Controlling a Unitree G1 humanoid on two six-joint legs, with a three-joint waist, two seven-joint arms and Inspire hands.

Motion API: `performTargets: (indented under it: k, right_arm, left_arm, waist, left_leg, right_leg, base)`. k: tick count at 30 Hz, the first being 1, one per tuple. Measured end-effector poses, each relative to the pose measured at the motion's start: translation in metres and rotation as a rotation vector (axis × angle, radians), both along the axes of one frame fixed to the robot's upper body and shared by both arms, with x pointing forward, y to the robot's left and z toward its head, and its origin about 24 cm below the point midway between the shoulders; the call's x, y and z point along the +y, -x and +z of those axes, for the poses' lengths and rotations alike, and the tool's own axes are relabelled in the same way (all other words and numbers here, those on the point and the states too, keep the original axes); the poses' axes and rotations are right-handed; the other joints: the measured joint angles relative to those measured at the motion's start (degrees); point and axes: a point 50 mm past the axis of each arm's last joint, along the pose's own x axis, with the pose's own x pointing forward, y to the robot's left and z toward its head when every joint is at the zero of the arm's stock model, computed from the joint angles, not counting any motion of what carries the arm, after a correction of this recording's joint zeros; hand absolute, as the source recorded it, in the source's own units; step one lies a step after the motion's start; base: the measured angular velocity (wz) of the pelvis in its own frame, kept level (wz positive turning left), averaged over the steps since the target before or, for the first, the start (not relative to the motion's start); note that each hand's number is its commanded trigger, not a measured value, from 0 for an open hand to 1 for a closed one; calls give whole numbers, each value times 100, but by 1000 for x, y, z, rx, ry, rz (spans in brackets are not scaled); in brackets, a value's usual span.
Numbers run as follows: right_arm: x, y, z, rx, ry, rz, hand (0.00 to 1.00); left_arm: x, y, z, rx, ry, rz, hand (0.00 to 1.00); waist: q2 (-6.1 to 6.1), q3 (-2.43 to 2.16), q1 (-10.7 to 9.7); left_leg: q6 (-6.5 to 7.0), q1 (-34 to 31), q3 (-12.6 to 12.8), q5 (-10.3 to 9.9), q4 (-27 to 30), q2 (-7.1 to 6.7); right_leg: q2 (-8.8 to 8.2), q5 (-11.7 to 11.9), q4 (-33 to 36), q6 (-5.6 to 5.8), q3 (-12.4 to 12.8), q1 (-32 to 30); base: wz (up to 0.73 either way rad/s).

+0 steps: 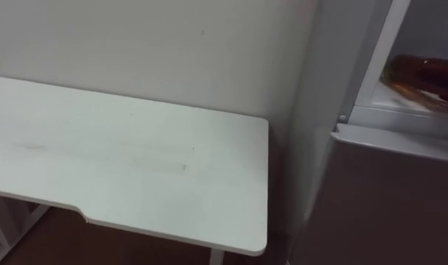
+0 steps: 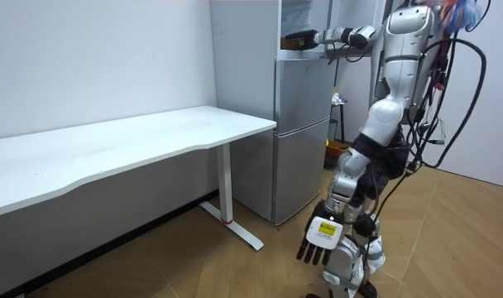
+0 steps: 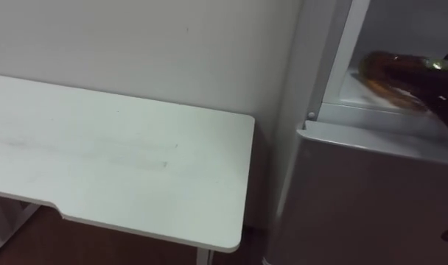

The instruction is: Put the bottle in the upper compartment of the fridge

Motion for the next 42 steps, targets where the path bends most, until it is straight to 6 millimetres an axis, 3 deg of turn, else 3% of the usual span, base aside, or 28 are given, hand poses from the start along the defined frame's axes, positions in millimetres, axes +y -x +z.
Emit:
performTargets:
  k: [8,12,16,22,27,36,40,42]
  right_arm:
    - [6,-4,-5,35,36,-40,0]
    - [13,-9,-13,69,106,-92,0]
    - [7,-6,-19,103,158,-178,0]
    - [1,-2,-23,118,217,-271,0]
    - [-1,0,-20,111,237,-321,0]
    - [-2,1,-17,79,221,-344,0]
    - [-3,1,-18,69,197,-342,0]
    - [-3,1,-17,62,195,-334,0]
  left_arm:
    - [3,-2,1,5,-12,-5,0]
    - [11,4,3,22,-47,-55,0]
    - [15,29,2,71,-68,-69,0]
    - [25,58,5,143,-110,-123,0]
    - [26,54,8,134,-141,-196,0]
    - [27,46,11,90,-156,-222,0]
    - [27,54,11,107,-153,-218,0]
    - [25,58,10,115,-148,-214,0]
  waist:
    - [-78,-30,112]
    - [-157,50,204]
    - [-193,53,354]
    - [-135,92,644]
    - [-66,112,727]
    - [-9,102,714]
    - [61,105,678]
    - [98,80,666]
  left_leg:
    - [-4,-90,15,-1,31,27]
    - [-29,-186,-13,-13,142,71]
    - [-36,-423,-122,-45,353,100]
    - [-83,-692,-266,-120,610,171]
    - [-104,-861,-393,-104,730,184]
    - [-79,-893,-429,-52,719,177]
    - [-87,-742,-452,-45,640,138]
    - [-93,-713,-453,-32,599,123]
  right_leg:
    - [11,20,11,-26,-69,-68]
    - [23,47,8,-61,-149,-67]
    - [87,61,11,-83,-272,-169]
    - [139,50,28,-46,-309,-305]
    - [161,57,99,-83,-386,-403]
    - [156,85,92,-102,-449,-411]
    - [138,50,87,-74,-438,-289]
    - [119,36,100,-70,-444,-282]
  base:
    - [0]
    - [1]
    - [13]
    - [8]
    - [9]
    - [1]
    - [5]
    - [2]
